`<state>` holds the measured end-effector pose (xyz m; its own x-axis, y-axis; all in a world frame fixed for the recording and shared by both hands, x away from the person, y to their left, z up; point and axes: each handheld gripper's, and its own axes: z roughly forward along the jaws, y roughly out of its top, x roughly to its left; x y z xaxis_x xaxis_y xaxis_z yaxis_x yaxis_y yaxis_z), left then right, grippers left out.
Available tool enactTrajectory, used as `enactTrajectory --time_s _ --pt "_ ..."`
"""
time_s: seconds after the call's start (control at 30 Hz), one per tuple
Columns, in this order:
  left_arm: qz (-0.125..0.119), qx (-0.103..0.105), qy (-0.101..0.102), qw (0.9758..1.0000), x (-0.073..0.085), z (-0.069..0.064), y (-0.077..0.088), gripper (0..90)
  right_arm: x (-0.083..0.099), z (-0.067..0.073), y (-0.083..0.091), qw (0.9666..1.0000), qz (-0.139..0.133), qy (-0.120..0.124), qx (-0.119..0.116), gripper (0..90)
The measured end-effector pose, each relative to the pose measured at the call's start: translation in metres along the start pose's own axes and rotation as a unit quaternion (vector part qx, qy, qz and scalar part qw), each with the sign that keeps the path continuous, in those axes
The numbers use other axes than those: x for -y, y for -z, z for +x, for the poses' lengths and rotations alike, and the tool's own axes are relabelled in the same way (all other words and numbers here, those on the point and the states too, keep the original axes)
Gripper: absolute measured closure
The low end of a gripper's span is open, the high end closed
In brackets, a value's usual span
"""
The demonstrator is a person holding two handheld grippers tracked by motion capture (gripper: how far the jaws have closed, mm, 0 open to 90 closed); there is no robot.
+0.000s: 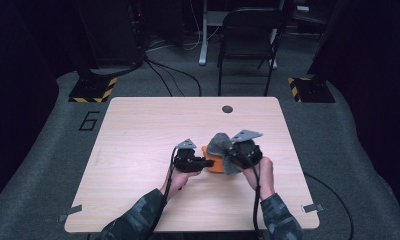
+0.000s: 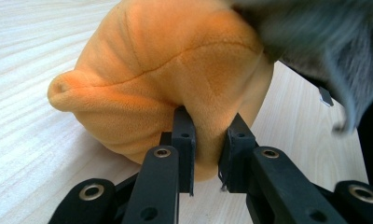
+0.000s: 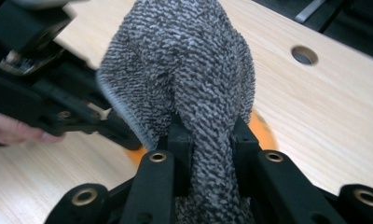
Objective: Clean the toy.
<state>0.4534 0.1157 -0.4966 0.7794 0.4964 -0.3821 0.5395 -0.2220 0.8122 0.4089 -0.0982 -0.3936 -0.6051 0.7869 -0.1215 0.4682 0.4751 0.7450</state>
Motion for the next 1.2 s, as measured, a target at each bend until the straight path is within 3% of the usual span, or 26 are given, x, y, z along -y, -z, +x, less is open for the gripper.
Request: enactTrajectory --time_s 0.1,0.13,0.27,0.37,0.43,0.5,0.53,0.6,0.7,0.77,0.87,0.93,0.97,1.03,1.13,1.2 --pt "0.002 -0.001 -0.002 1.0000 0.000 0.000 0.000 78.7 0.001 0.016 -0.011 0.9972 0.027 0.045 0.053 75.7" --pt "0.001 -0.003 -0.003 1.0000 0.000 0.000 -0.001 78.8 0.003 0.016 -0.015 0.9963 0.029 0.048 0.065 75.8" --pt "0.004 -0.007 -0.007 0.9999 0.000 -0.001 0.000 78.6 0.013 -0.007 -0.017 0.9986 0.028 0.007 0.043 75.8" --pt "0.004 -0.007 -0.005 1.0000 0.001 -0.003 -0.001 78.5 0.025 -0.026 -0.020 0.9973 0.035 -0.015 0.064 75.9" --pt "0.005 -0.006 -0.008 0.9999 0.001 -0.003 -0.002 78.5 0.039 -0.048 -0.029 0.9969 0.036 -0.052 0.047 75.8" --pt "0.005 -0.006 -0.007 0.9999 0.001 -0.004 -0.002 78.5 0.051 -0.064 -0.035 0.9947 0.038 -0.090 0.031 75.8" --pt "0.005 -0.006 -0.008 0.9999 0.000 -0.004 -0.003 78.5 0.057 -0.069 -0.039 0.9929 0.046 -0.104 0.034 75.7" --pt "0.004 -0.007 -0.008 0.9999 0.000 -0.004 -0.003 78.5 0.069 -0.078 -0.049 0.9903 0.066 -0.114 0.043 75.5" --pt "0.004 -0.009 -0.009 0.9999 -0.001 -0.004 -0.002 78.5 0.084 -0.087 -0.062 0.9859 0.103 -0.126 0.037 74.6" --pt "0.003 -0.010 -0.010 0.9999 -0.001 -0.004 -0.002 78.5 0.083 -0.090 -0.057 0.9853 0.094 -0.138 0.037 74.5" --pt "0.001 -0.011 -0.006 0.9999 -0.001 -0.003 -0.001 78.5 0.067 -0.088 -0.030 0.9889 0.051 -0.132 0.043 75.1" --pt "0.001 -0.012 -0.007 0.9999 -0.001 -0.003 -0.001 78.5 0.051 -0.079 -0.007 0.9926 0.012 -0.117 0.032 75.5" --pt "0.003 -0.011 -0.009 0.9999 -0.001 -0.003 -0.001 78.5 0.047 -0.076 -0.003 0.9933 0.007 -0.112 0.028 75.5" --pt "0.002 -0.012 -0.010 0.9999 -0.001 -0.004 -0.002 78.5 0.033 -0.058 0.007 0.9959 -0.018 -0.088 0.005 75.5" --pt "0.004 -0.013 -0.015 0.9998 -0.003 -0.006 -0.003 78.5 0.018 -0.024 0.009 0.9984 -0.030 -0.046 -0.017 75.5" --pt "0.006 -0.012 -0.021 0.9997 -0.004 -0.006 -0.003 78.5 0.014 -0.012 0.007 0.9989 -0.031 -0.027 -0.023 75.4"
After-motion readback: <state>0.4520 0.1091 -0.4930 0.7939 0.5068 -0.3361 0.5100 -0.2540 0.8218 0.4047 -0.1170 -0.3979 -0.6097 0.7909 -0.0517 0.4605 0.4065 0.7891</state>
